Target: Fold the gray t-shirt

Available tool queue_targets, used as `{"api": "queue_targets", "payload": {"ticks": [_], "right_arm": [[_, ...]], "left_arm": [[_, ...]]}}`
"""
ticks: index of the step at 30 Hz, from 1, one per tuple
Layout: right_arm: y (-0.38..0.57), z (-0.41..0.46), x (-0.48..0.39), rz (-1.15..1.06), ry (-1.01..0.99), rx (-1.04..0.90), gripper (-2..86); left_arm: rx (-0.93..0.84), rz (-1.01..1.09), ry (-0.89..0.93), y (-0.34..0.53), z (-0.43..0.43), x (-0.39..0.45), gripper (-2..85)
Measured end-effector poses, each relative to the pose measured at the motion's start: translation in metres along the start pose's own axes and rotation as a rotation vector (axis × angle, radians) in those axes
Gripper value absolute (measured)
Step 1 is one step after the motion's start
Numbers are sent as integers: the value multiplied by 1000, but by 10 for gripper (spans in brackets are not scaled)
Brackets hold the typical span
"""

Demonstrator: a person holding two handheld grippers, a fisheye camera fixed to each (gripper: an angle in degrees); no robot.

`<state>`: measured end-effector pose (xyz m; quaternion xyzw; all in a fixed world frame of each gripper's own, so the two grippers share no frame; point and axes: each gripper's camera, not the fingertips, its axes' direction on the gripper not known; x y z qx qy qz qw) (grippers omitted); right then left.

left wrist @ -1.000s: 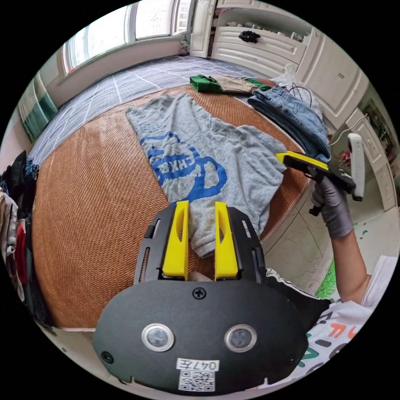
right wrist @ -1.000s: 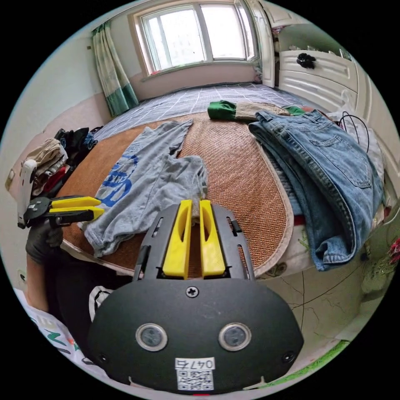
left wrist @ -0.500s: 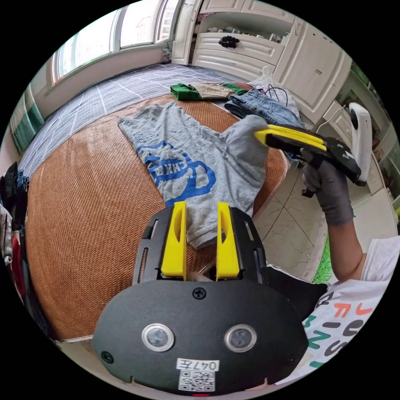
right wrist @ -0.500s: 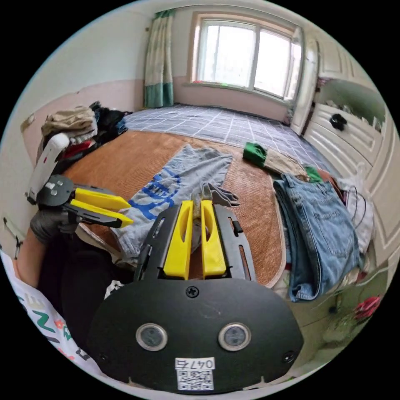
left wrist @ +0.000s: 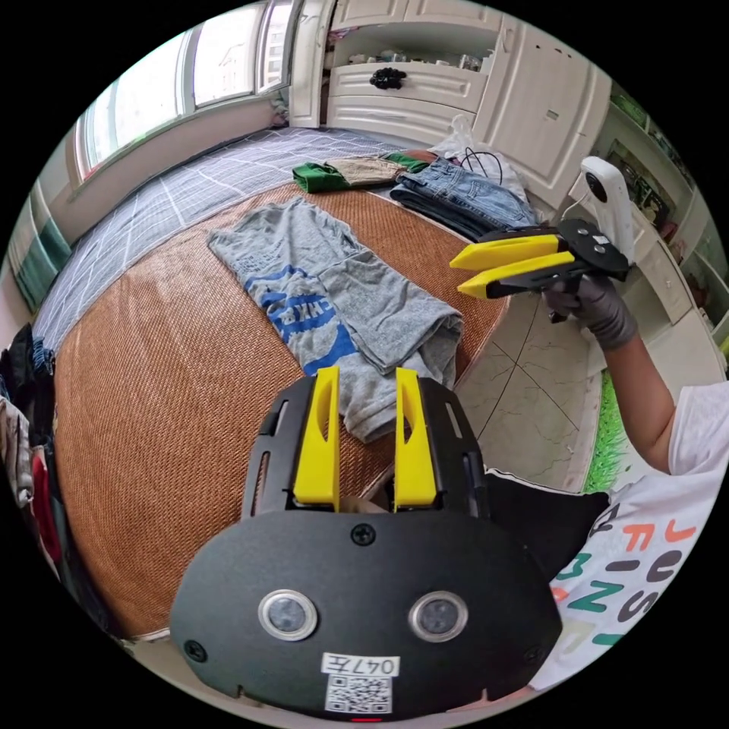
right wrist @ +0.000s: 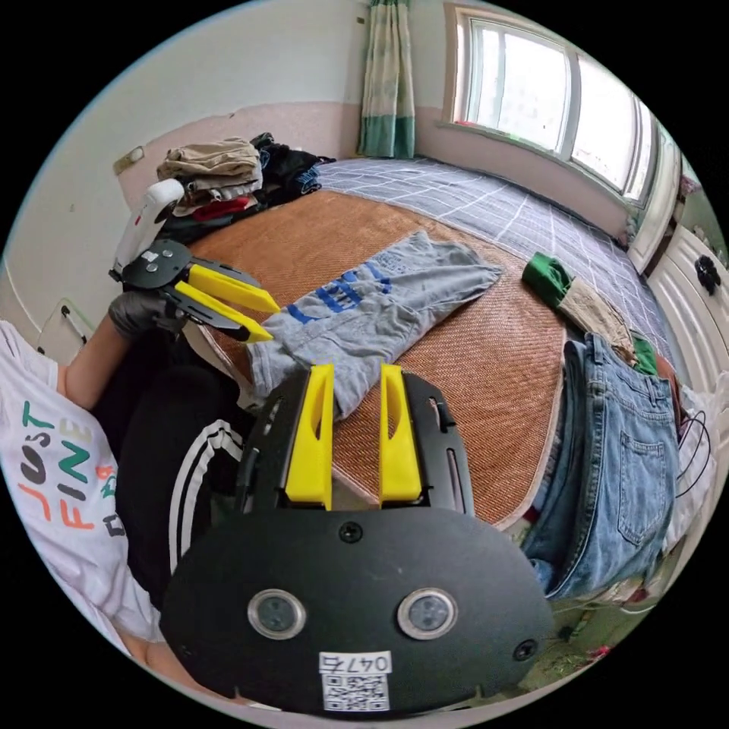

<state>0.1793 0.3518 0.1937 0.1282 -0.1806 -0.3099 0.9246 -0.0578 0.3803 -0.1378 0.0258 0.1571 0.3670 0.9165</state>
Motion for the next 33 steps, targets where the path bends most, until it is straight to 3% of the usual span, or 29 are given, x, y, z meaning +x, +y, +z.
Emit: {"api": "queue_targets", "payload": {"ticks": [5,8,11,18,21,25,31,33], "right_arm": [[-22,21,-60,-276,128,-23,43],[-29,27,-69,-334,280,-99,11],[-28,5,-63,-351,304,-95,1],[-43,10,-71,-494,298,-193,16],[-61,-20,-61,-469,292,-146,23],[-104,-46,-30,-399,167,33,22],[-125,19,-3,-490,114,-142,58],[-115,17,15,-432,79,-80,59]], "left_arm": [[-53,-12,2,-18,22,0,107],[-98,-29,-17,-24,37,-3,105],[-102,-24,-8,-28,39,-2,103],[-20,26,51,-35,22,5,106],[22,66,92,-41,17,17,100],[-41,136,34,-61,43,45,100],[-121,181,-37,-63,72,61,104],[-121,169,-9,-60,69,52,105]]}}
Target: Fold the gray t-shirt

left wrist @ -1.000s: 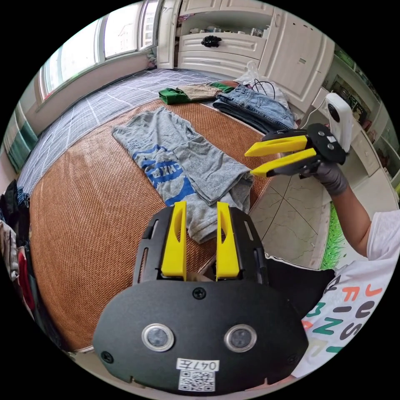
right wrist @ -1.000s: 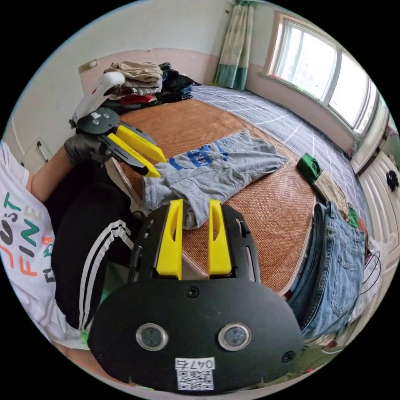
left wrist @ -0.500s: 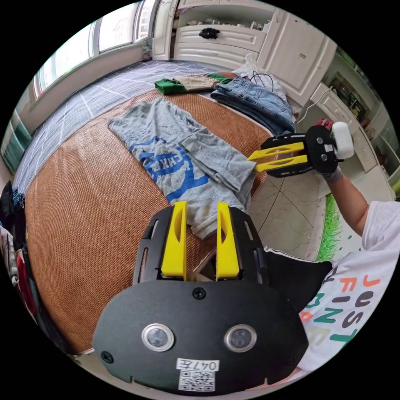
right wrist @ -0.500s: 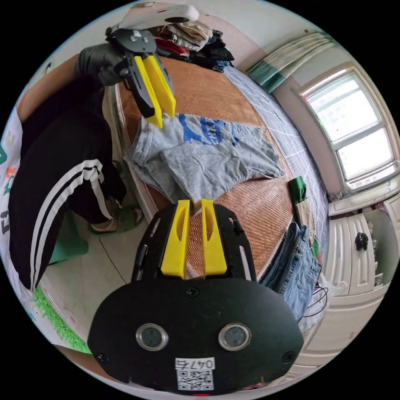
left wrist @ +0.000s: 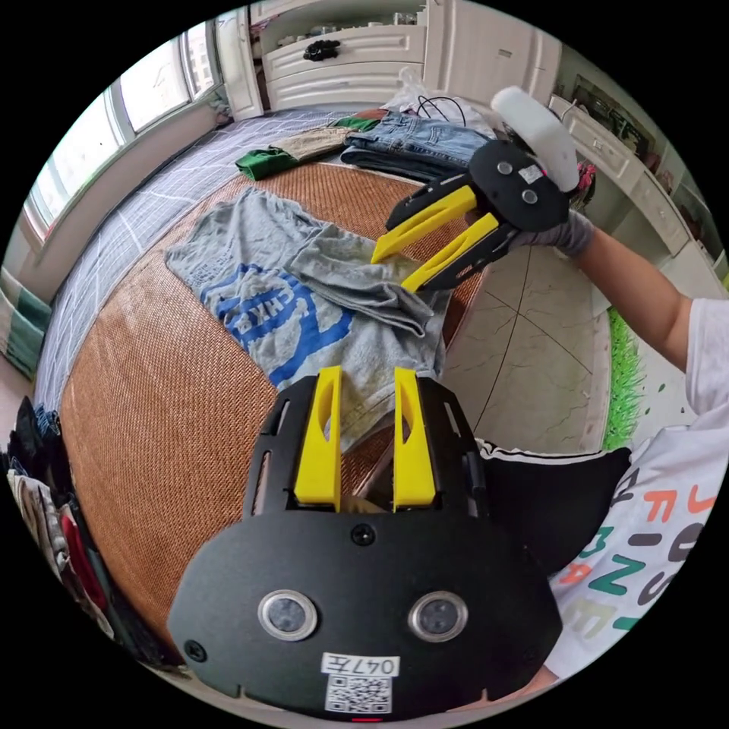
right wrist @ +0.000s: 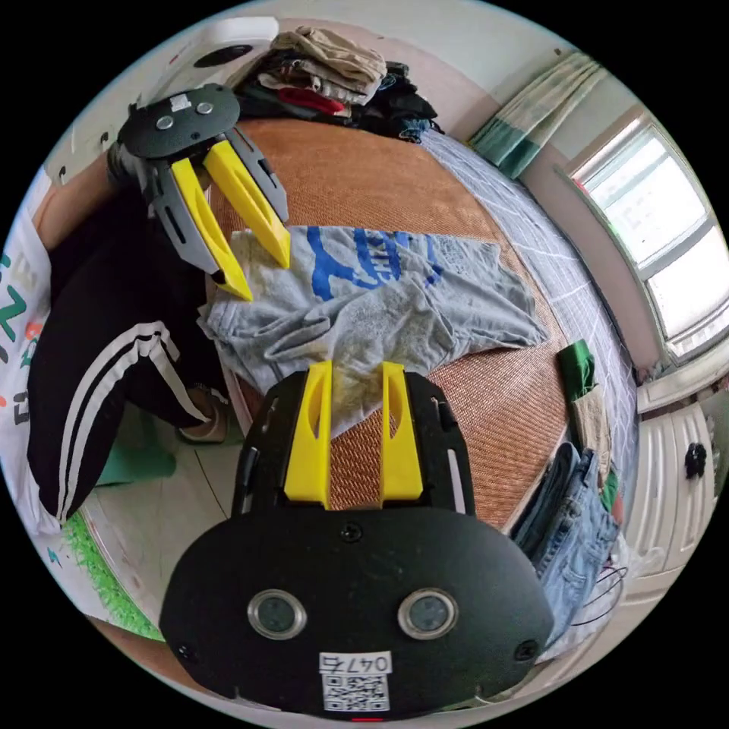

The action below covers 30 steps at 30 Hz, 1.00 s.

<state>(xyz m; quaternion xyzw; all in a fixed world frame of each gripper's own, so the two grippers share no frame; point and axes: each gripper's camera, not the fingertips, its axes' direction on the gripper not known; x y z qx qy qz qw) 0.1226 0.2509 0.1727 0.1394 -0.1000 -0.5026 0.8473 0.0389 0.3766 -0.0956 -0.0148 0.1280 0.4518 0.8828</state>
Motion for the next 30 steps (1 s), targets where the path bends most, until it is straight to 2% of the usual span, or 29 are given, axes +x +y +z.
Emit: {"api": "queue_targets", "payload": {"ticks": [9,14,19,25,27,29,30], "right_arm": [[-41,-35,84,23,26,102,44],[-81,26,147,-102,-110,-60,53],[-84,37,203,-95,-298,-159,26],[-87,37,224,-92,-248,-210,26],[-101,18,232,-89,-236,-154,30],[-129,-8,252,-27,-228,21,24],[-139,-8,256,-12,-216,31,21]], "left_arm": [[168,-140,171,30,-26,-67,94],[48,-166,9,29,-2,-68,98],[14,-182,1,41,7,-76,101],[45,-159,1,59,-7,-72,107],[91,-143,23,68,-18,-64,107],[89,-122,47,70,-17,-57,105],[79,-114,39,69,-15,-55,105]]}}
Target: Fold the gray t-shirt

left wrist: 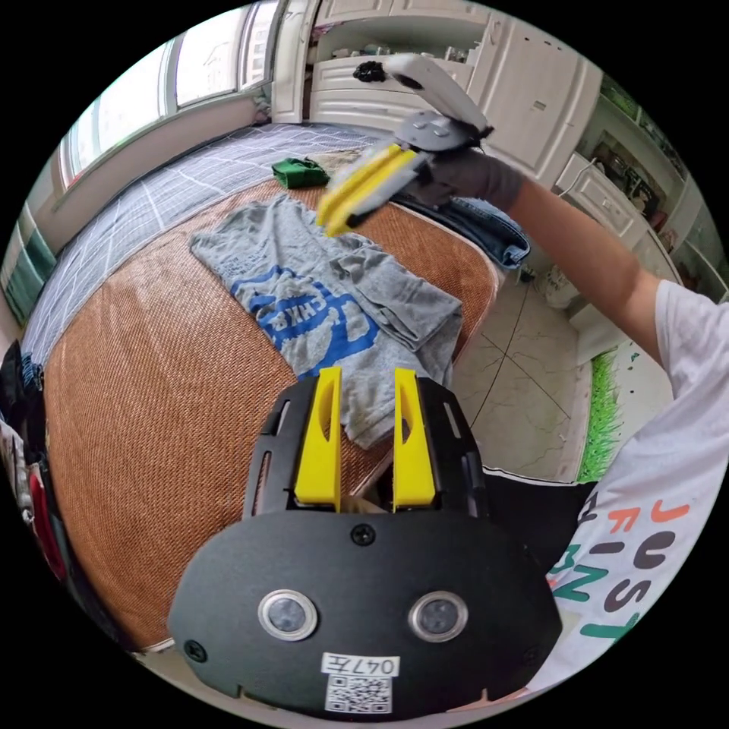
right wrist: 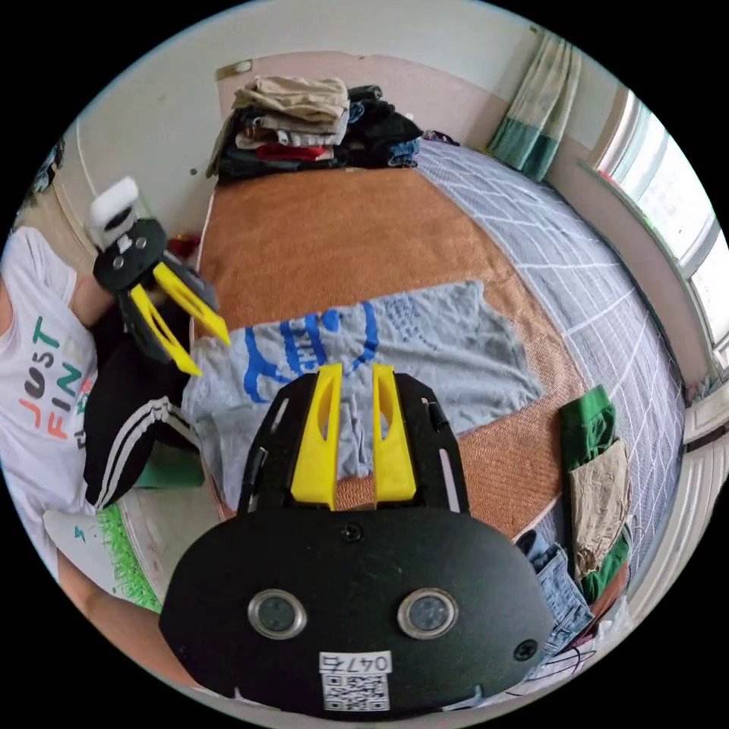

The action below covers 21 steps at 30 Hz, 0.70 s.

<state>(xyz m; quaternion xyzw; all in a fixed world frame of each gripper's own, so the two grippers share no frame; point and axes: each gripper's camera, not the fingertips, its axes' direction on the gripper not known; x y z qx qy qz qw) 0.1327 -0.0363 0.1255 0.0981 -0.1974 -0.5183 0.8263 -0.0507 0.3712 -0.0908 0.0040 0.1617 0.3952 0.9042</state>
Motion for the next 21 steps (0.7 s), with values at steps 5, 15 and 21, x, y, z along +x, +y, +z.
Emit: {"api": "queue_targets", "payload": {"ticks": [5,15,21], "right_arm": [[-84,62,18,-114,36,-147,3],[-86,96,21,-85,-37,-68,-4],[-73,44,60,17,-3,43,-5]], "left_arm": [[-33,2,5,8,9,-13,108],[-57,-27,42,40,8,-41,109],[4,-15,44,53,-21,-43,104]]}}
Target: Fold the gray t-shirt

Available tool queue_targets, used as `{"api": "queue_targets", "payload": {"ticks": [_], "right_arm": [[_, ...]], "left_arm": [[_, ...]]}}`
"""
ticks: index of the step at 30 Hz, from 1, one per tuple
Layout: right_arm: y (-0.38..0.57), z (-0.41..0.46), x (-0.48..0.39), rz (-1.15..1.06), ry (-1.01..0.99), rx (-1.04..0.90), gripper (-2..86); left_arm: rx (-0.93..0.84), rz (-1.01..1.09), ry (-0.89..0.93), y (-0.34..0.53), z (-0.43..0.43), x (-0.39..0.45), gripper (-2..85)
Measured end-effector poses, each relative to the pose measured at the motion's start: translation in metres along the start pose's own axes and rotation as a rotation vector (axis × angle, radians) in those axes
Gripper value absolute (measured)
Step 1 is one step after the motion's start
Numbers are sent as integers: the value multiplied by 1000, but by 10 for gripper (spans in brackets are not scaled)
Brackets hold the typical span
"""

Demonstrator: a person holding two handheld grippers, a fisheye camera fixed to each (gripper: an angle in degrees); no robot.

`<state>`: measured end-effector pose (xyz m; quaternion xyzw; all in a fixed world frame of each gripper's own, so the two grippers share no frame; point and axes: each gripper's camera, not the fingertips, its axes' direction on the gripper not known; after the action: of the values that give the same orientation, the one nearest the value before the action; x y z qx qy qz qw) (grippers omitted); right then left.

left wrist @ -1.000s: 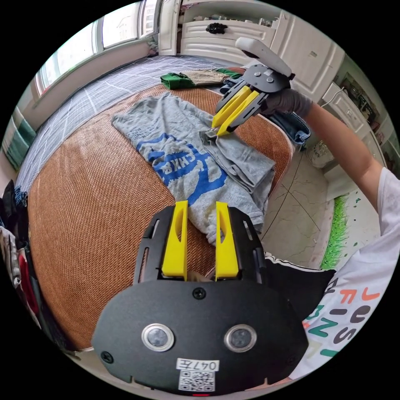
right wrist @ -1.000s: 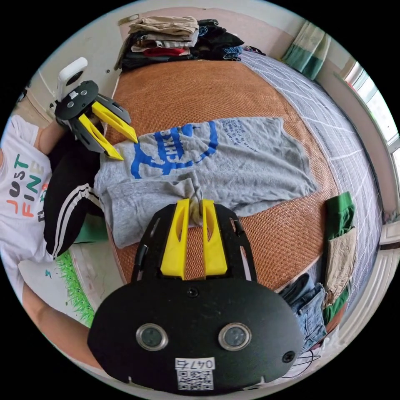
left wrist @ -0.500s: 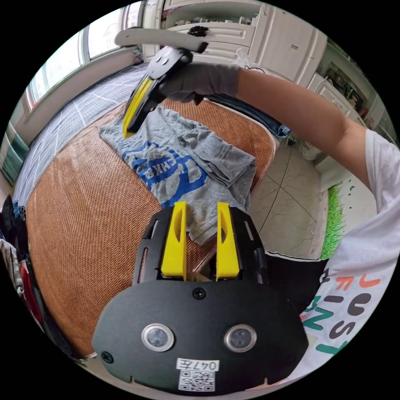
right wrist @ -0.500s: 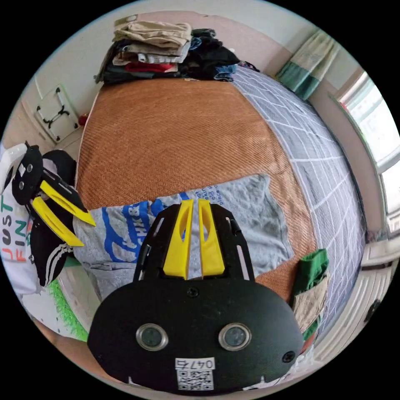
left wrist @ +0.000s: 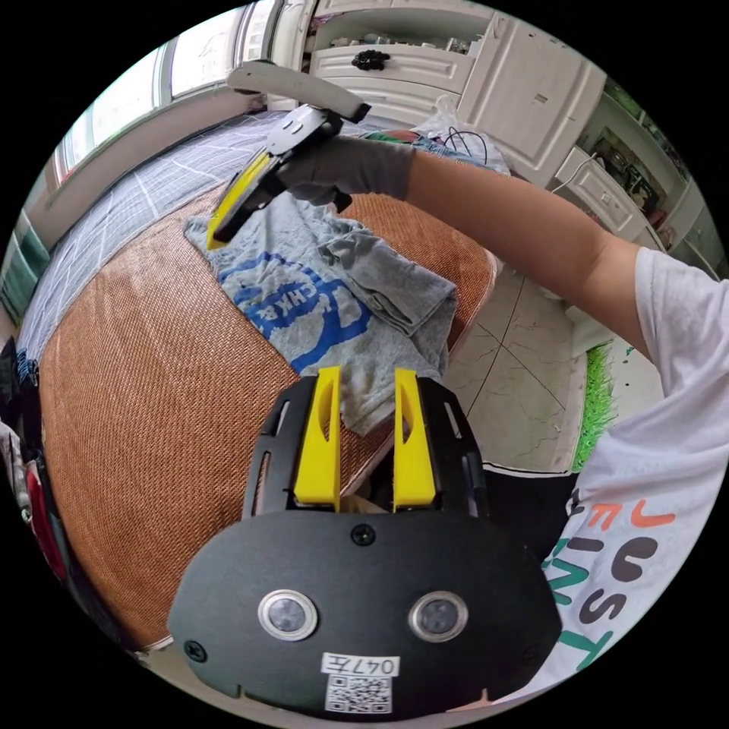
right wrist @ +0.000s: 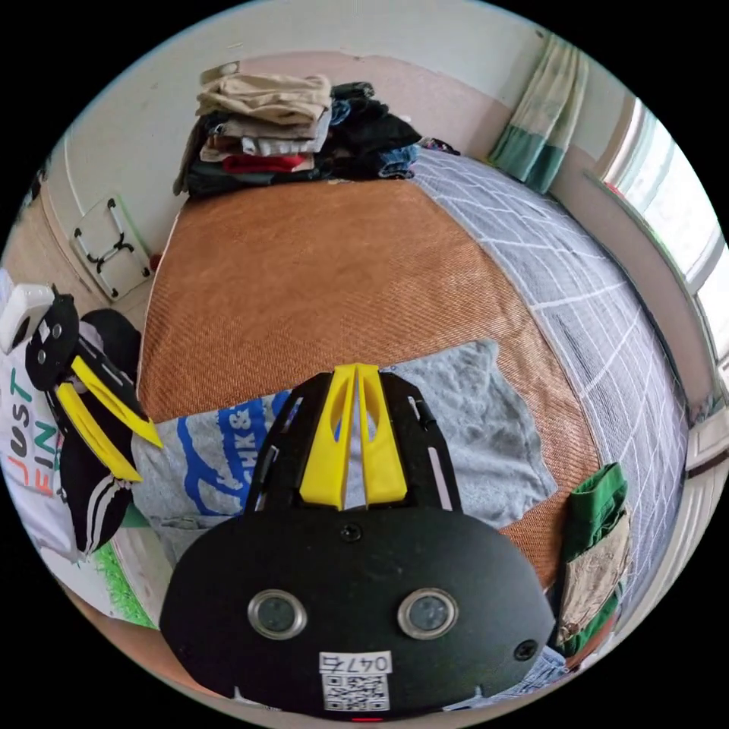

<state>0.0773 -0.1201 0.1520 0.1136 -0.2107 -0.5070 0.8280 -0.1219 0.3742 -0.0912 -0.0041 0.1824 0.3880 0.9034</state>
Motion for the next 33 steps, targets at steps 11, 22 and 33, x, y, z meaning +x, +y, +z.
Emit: {"api": "queue_targets", "payload": {"ticks": [11,22,33], "right_arm": [[-14,62,34,151,147,-162,-5],[-12,63,70,263,242,-170,-5],[61,7,128,454,91,64,-6]], "left_arm": [[-84,8,-39,-5,7,-2,101],[-76,6,-28,-12,-13,-3,99],[-43,-23,-37,-29,-38,0,97]]}}
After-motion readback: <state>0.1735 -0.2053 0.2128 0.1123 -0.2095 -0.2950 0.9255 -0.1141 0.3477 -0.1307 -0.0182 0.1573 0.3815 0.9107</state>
